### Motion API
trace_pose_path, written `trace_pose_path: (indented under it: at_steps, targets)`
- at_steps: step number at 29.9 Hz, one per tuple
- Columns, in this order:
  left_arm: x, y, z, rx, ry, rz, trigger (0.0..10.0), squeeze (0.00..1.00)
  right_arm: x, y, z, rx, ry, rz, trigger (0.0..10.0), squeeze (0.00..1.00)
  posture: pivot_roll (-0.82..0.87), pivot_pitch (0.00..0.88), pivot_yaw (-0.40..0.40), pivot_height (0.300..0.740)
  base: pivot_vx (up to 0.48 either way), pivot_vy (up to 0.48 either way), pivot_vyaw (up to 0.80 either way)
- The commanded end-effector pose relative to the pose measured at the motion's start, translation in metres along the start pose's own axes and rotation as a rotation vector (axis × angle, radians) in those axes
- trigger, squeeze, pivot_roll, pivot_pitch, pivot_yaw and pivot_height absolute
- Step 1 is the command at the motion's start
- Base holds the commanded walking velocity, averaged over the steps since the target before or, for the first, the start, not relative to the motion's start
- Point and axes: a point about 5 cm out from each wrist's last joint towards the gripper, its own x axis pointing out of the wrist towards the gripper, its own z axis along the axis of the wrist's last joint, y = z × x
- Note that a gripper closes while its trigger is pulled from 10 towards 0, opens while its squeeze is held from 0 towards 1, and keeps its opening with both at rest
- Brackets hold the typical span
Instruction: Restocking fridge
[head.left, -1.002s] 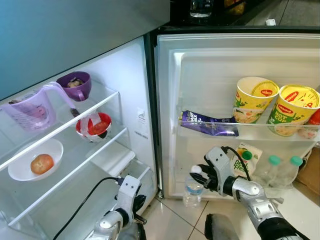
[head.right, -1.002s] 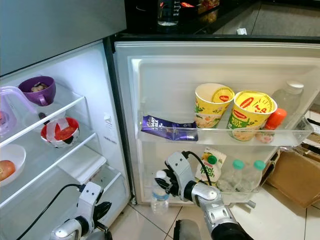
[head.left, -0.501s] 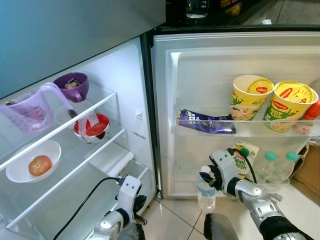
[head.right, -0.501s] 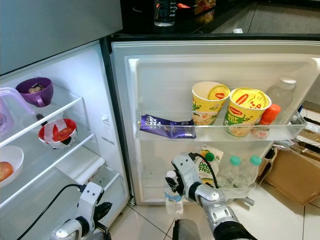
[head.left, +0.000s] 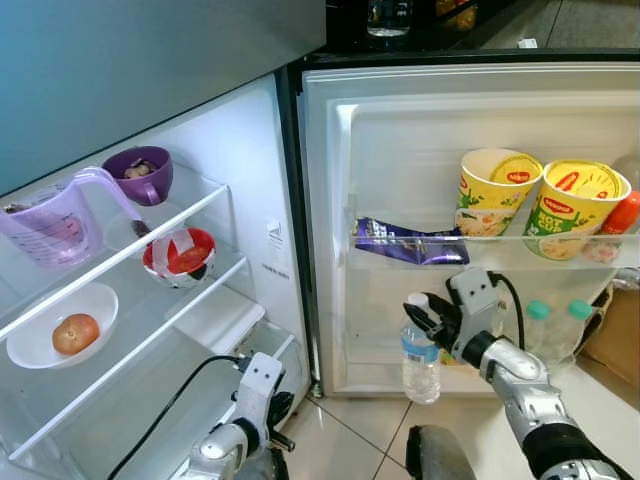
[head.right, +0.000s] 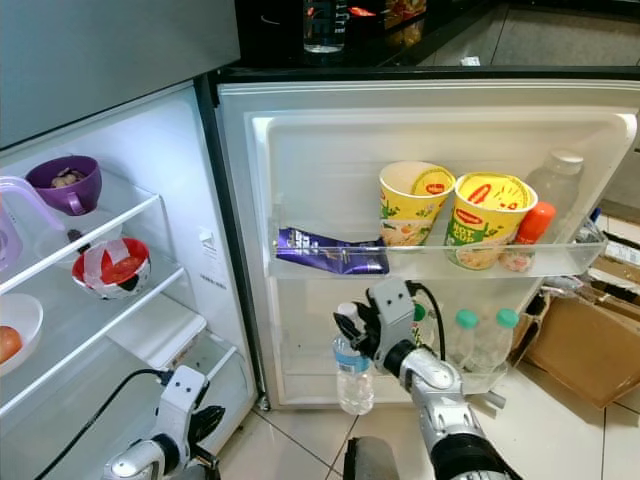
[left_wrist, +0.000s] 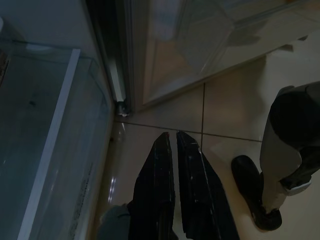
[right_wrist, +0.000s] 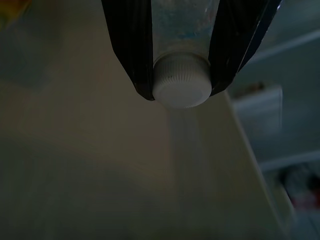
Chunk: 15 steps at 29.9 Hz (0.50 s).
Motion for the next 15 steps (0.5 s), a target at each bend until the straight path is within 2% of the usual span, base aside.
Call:
trace_pose_path:
  at_steps: [1,8,10,15]
  targets:
    - [0.000,-0.005,-0.005,-0.008,0.016,-0.008,10.0,0.00,0.000,-0.004,0.016,-0.029,-0.087,0.004,10.0,0.00,-0.09,0.000,0.014,0.581,0.000,0.000,0.00]
    - [0.000,-0.005,-0.006,-0.008,0.020,-0.009,10.0,0.00,-0.006,0.008,0.017,-0.001,-0.106,0.158,10.0,0.00,-0.09,0.000,0.012,0.581,0.000,0.000,0.00]
    - [0.000,-0.006,-0.006,-0.009,0.020,-0.008,10.0,0.00,-0.008,0.017,0.014,-0.011,-0.094,0.232,10.0,0.00,-0.09,0.000,0.010,0.581,0.000,0.000,0.00]
    - [0.000,-0.006,-0.007,-0.012,0.020,-0.008,10.0,0.00,-0.006,0.016,0.016,-0.078,-0.107,0.196,10.0,0.00,-0.09,0.000,0.010,0.581,0.000,0.000,0.00]
